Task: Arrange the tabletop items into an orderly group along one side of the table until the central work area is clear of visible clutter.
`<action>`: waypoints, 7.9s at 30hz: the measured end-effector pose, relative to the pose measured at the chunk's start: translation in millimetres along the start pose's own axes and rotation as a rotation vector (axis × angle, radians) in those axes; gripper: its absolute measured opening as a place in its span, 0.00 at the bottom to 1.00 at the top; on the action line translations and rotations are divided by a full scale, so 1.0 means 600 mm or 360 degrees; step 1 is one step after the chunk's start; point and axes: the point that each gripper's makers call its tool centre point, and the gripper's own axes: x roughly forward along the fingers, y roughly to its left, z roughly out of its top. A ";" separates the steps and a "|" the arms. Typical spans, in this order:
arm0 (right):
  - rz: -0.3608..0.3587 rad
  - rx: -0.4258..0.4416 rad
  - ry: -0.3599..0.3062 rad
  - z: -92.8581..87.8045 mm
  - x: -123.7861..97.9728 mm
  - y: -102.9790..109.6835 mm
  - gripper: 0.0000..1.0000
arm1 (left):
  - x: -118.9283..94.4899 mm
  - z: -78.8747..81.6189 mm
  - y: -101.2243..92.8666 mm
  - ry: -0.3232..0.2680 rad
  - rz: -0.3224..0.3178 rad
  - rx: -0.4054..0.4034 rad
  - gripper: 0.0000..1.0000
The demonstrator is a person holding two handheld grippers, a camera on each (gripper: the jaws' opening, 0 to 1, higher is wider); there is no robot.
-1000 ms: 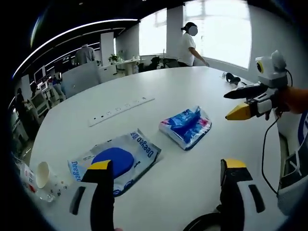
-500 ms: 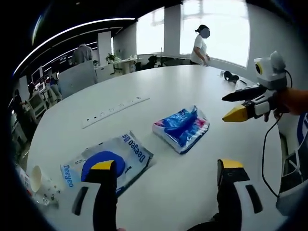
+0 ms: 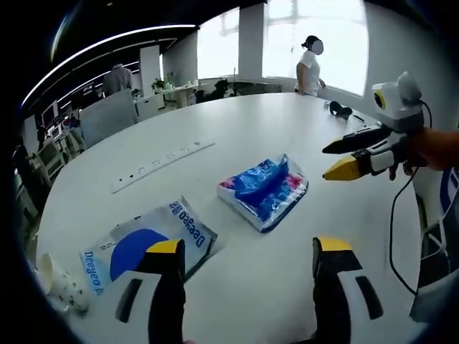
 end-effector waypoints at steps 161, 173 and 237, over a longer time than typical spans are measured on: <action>0.0085 -0.0071 -0.0012 0.018 0.085 0.005 0.35 | 0.070 0.012 0.013 0.0097 0.0127 -0.0084 0.31; 0.0087 -0.0122 -0.0069 0.045 0.073 0.014 0.51 | 0.050 0.029 0.013 0.0048 0.0117 -0.0071 0.36; 0.0179 -0.0222 -0.0201 0.091 0.018 0.078 0.95 | -0.066 0.035 0.033 -0.0118 0.0063 -0.0045 0.96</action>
